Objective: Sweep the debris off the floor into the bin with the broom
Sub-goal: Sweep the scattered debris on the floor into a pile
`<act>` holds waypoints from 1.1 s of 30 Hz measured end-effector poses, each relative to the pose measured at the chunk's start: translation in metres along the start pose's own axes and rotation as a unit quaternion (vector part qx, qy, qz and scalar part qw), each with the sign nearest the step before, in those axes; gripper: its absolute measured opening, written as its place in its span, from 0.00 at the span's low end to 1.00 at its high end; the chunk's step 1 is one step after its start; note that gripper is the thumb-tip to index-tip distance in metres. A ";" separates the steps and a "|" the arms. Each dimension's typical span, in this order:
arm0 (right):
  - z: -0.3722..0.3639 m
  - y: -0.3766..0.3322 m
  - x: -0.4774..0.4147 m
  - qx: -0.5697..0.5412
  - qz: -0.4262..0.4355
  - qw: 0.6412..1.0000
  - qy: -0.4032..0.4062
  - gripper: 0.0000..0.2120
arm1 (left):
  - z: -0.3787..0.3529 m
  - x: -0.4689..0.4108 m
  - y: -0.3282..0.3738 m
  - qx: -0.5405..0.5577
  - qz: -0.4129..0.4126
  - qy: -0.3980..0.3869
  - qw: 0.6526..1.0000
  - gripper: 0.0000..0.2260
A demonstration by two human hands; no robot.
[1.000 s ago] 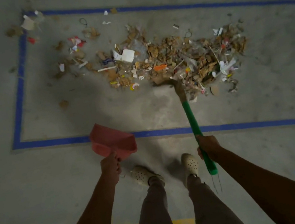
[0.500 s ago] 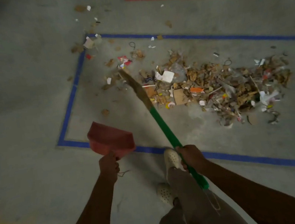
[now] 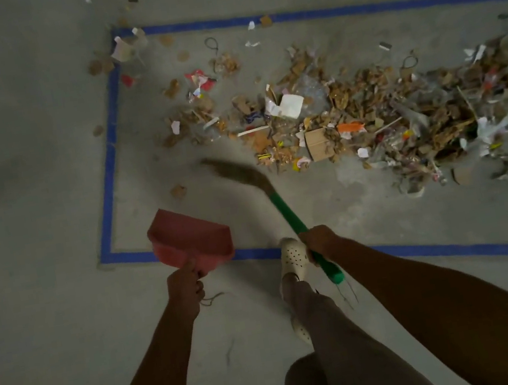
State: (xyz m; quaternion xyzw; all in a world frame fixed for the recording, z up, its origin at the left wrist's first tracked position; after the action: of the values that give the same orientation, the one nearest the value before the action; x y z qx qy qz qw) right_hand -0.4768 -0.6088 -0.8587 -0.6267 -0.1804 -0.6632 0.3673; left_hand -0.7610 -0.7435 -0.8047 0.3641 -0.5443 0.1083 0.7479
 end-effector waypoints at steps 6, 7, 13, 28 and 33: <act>0.087 0.025 -0.014 -0.245 -0.045 0.966 0.069 0.11 | -0.059 -0.029 0.034 -0.068 0.015 -0.037 0.997 0.13; 0.099 0.031 -0.010 -0.286 -0.048 0.954 0.077 0.11 | -0.068 -0.030 0.040 -0.080 0.015 -0.043 0.996 0.14; 0.132 0.049 0.033 -0.388 -0.062 0.906 0.159 0.13 | -0.108 -0.036 0.078 -0.128 -0.014 -0.074 0.989 0.13; 0.075 0.008 0.081 -0.314 -0.010 0.926 0.211 0.16 | -0.106 -0.037 0.138 -0.152 -0.032 -0.105 0.982 0.13; 0.015 -0.039 0.089 -0.238 0.042 0.957 0.163 0.15 | -0.022 -0.051 0.135 -0.133 -0.030 -0.066 0.988 0.14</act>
State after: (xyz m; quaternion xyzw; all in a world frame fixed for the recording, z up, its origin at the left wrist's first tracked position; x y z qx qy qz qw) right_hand -0.4889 -0.5958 -0.7623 -0.5862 0.0714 -0.7642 0.2592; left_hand -0.8394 -0.6208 -0.7960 0.2837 -0.5909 -0.0114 0.7551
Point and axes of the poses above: each hand's wrist, its own x-axis away from the middle knuckle, its own z-axis out of the back of the hand, y = z × x, the point moved 4 cm from there along -x, towards the middle knuckle, and after that the axes turned 8 degrees about -y, right-handed, at the moved point
